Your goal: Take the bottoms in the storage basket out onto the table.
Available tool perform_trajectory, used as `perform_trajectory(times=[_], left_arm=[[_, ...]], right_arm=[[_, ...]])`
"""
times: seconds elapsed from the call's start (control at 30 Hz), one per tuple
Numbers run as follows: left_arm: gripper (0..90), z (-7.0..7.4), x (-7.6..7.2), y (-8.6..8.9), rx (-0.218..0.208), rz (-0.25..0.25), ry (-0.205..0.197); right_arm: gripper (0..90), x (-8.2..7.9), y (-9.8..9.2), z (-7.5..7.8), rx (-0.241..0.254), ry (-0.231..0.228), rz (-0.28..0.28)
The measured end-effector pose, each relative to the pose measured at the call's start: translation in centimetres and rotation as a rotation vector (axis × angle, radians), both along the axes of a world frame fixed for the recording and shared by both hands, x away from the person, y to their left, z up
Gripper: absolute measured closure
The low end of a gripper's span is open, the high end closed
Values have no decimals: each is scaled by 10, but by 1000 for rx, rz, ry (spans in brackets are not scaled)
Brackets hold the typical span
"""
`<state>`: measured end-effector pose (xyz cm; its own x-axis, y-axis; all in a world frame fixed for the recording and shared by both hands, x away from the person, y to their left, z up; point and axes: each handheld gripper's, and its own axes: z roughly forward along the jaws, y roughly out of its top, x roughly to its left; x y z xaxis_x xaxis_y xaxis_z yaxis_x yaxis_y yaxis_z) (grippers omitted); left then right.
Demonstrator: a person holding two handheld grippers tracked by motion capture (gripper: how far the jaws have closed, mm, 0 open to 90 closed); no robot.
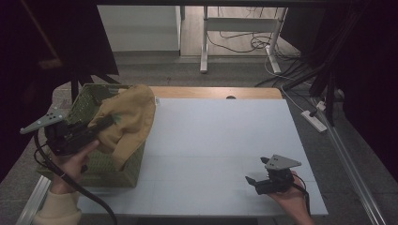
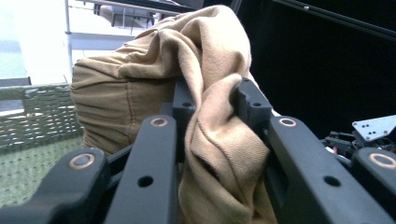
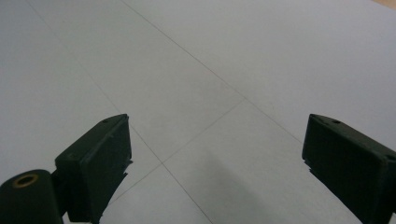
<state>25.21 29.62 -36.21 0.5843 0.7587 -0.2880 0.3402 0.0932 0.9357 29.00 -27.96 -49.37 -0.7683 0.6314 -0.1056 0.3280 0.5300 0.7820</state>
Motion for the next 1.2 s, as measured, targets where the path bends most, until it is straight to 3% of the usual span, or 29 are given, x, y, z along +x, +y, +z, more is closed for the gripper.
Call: perform_trajectory(times=[1.2], left_arm=[[725, 9, 6, -38, -5, -95, -22]], right_arm=[[80, 1, 0, -1, -2, 2, -2]])
